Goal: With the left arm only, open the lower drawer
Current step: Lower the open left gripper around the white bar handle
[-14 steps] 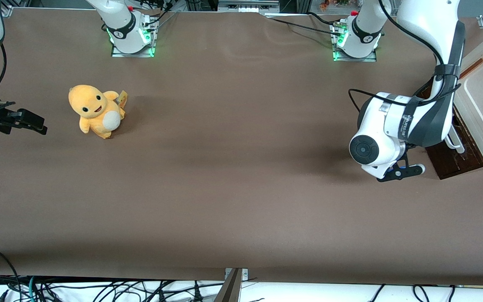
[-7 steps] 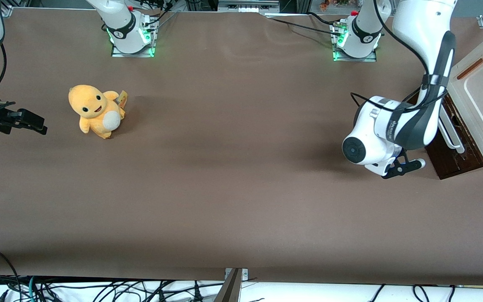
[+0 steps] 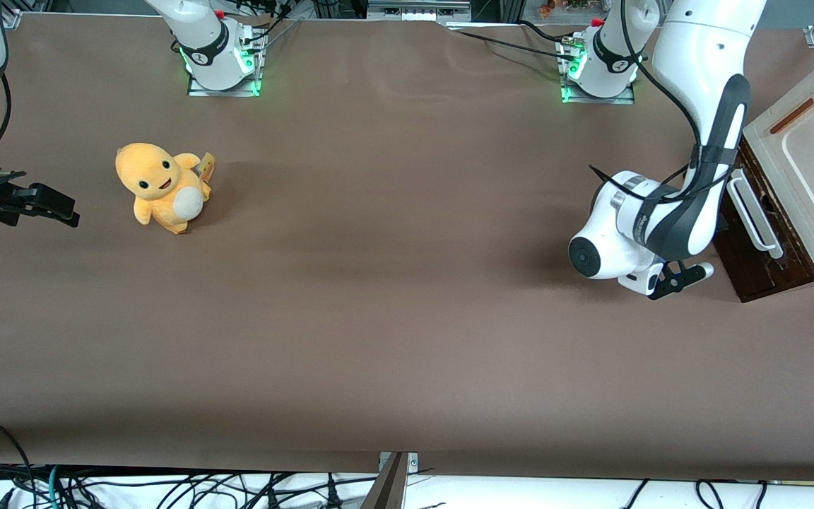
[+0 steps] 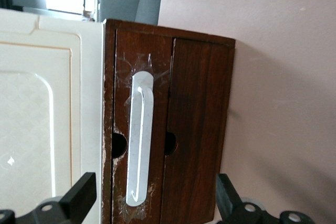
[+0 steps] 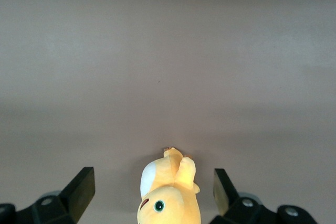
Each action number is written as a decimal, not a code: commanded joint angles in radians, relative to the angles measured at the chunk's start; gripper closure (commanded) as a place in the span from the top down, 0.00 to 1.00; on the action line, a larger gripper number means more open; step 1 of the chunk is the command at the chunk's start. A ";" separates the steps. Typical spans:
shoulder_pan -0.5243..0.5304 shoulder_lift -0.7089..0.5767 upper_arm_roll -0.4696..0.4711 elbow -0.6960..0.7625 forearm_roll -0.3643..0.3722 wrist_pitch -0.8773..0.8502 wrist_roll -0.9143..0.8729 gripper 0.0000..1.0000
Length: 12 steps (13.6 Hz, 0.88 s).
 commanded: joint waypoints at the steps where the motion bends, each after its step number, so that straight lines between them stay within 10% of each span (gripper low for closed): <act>1: 0.006 0.011 -0.003 -0.053 0.072 -0.011 -0.052 1.00; 12: 0.042 0.063 0.002 -0.094 0.153 -0.088 -0.089 1.00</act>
